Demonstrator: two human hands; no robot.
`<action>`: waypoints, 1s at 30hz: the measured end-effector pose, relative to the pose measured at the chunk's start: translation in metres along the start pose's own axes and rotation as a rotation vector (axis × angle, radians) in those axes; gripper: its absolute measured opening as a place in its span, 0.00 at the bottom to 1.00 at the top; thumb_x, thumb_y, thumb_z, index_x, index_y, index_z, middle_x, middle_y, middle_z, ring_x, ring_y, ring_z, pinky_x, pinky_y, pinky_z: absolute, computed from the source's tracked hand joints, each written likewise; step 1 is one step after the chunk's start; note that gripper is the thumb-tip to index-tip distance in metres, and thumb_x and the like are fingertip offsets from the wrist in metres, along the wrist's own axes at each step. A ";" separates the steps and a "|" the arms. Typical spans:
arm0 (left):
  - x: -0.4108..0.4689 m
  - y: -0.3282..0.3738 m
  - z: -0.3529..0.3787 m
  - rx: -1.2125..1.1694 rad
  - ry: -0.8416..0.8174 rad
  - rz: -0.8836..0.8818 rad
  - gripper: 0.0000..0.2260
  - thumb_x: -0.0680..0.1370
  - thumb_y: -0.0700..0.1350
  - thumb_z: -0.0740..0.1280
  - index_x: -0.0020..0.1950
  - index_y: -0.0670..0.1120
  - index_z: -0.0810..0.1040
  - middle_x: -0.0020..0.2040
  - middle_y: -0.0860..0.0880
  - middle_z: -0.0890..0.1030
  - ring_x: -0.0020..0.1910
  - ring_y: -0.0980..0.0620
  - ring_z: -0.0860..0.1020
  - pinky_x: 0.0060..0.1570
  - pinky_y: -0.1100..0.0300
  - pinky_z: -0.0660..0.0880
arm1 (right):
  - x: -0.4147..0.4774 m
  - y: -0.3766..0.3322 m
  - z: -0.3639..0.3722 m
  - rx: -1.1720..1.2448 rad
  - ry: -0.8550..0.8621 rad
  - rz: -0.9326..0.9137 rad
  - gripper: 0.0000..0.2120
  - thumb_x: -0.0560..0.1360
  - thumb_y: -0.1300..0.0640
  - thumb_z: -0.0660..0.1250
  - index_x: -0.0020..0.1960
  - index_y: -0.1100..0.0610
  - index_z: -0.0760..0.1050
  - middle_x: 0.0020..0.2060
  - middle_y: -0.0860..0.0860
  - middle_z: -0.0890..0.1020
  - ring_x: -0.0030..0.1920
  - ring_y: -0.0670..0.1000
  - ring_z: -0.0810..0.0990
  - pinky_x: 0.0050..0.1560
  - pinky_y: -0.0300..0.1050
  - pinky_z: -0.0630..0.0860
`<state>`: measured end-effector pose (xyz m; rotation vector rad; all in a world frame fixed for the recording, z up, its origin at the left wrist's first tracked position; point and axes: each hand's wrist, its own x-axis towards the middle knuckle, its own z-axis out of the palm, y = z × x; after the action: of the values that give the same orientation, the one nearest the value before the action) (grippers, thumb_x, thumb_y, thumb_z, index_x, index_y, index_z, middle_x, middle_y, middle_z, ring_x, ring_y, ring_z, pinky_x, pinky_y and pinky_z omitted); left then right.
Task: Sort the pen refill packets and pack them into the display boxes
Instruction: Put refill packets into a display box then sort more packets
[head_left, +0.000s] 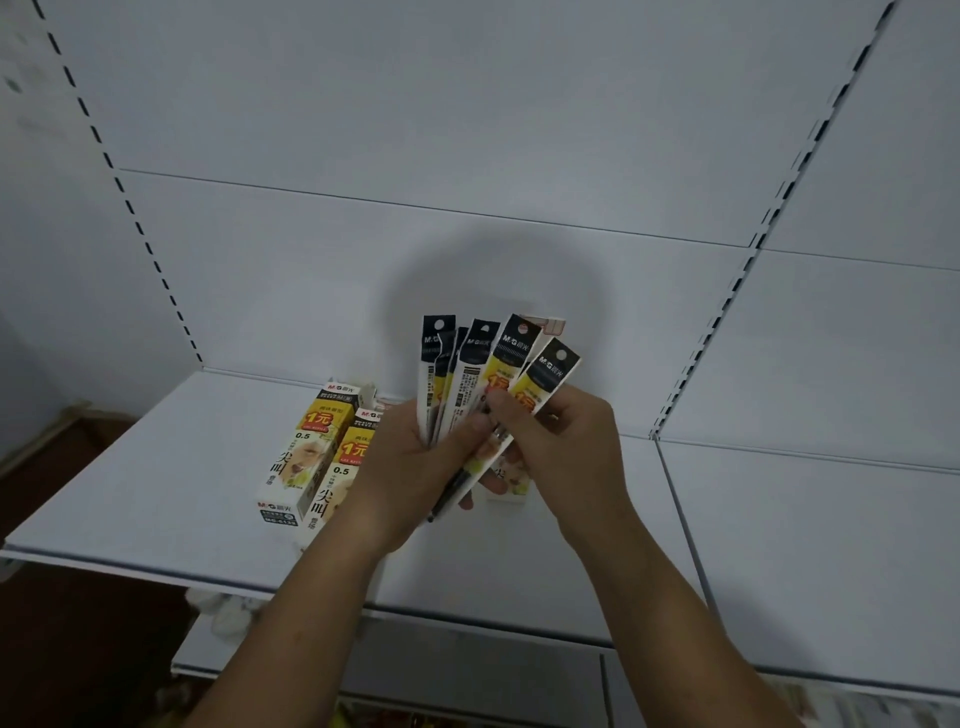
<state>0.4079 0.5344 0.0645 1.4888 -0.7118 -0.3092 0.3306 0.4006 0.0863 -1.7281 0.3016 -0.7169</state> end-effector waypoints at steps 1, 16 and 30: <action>0.000 -0.001 0.001 -0.004 -0.003 -0.013 0.14 0.82 0.53 0.65 0.53 0.44 0.83 0.39 0.43 0.87 0.30 0.48 0.84 0.28 0.58 0.78 | 0.000 0.001 -0.001 0.006 0.012 0.000 0.03 0.78 0.56 0.74 0.46 0.50 0.85 0.40 0.45 0.88 0.37 0.49 0.87 0.38 0.47 0.84; 0.034 -0.042 0.007 0.304 0.162 0.031 0.22 0.74 0.64 0.74 0.64 0.57 0.79 0.49 0.56 0.81 0.35 0.53 0.80 0.38 0.56 0.82 | 0.055 -0.039 -0.061 -0.024 0.325 -0.273 0.07 0.81 0.57 0.72 0.48 0.61 0.84 0.39 0.51 0.87 0.36 0.52 0.85 0.31 0.41 0.78; 0.042 -0.036 0.017 0.202 0.128 0.065 0.13 0.76 0.48 0.78 0.50 0.63 0.77 0.57 0.57 0.84 0.30 0.56 0.78 0.31 0.60 0.77 | 0.064 -0.001 -0.042 -0.410 0.049 -0.198 0.04 0.78 0.52 0.74 0.51 0.51 0.84 0.42 0.42 0.84 0.40 0.40 0.78 0.41 0.36 0.74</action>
<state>0.4384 0.4927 0.0384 1.6562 -0.7030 -0.0935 0.3548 0.3330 0.1125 -2.1532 0.3311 -0.8866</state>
